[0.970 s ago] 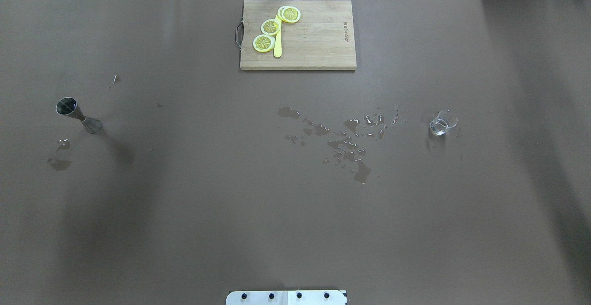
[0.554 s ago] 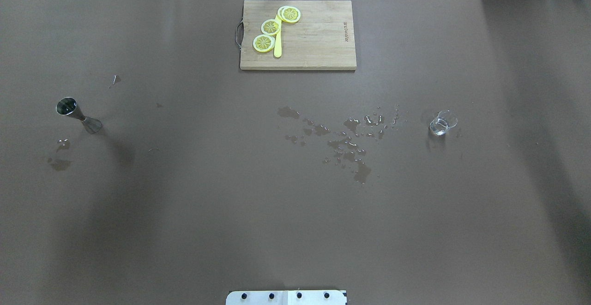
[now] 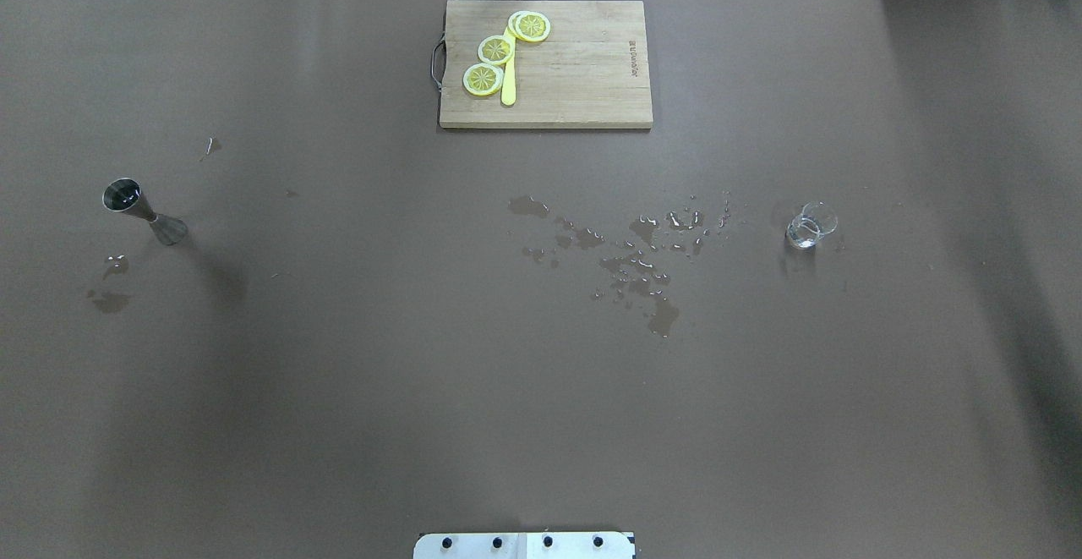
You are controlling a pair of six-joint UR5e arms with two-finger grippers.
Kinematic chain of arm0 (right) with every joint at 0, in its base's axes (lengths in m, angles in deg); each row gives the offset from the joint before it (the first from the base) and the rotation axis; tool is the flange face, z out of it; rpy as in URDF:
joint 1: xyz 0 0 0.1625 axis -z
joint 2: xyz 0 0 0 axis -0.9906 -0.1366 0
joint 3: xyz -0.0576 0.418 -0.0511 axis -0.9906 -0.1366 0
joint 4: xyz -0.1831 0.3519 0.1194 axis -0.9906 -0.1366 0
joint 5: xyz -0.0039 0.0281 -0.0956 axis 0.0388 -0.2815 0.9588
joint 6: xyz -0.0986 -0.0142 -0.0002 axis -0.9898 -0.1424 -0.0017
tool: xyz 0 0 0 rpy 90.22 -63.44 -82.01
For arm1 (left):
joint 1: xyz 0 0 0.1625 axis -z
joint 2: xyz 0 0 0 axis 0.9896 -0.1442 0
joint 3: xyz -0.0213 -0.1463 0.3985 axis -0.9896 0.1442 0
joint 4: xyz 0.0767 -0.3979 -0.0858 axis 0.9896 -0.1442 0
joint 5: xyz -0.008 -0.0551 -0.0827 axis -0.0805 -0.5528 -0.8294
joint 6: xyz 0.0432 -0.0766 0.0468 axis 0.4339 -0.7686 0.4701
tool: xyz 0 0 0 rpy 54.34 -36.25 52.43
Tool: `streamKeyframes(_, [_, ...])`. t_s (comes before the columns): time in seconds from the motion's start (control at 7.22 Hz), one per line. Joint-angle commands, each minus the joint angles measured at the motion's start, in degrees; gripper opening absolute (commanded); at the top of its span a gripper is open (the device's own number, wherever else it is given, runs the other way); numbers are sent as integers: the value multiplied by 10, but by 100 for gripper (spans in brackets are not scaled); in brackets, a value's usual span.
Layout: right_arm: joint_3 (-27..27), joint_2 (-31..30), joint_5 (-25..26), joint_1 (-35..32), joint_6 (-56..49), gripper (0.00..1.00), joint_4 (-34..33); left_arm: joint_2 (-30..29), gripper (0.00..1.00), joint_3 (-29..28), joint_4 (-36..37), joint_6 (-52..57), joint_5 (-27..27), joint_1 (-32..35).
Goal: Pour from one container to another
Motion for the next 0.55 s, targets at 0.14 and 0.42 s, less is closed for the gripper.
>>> streamKeyframes(0.14, [-38, 28, -48, 7, -53, 100, 70, 5, 99, 54, -107, -131, 94, -90])
streamKeyframes(0.42, [-79, 42, -53, 7, -53, 100, 177, 20, 99, 67, -213, -236, 201, -190])
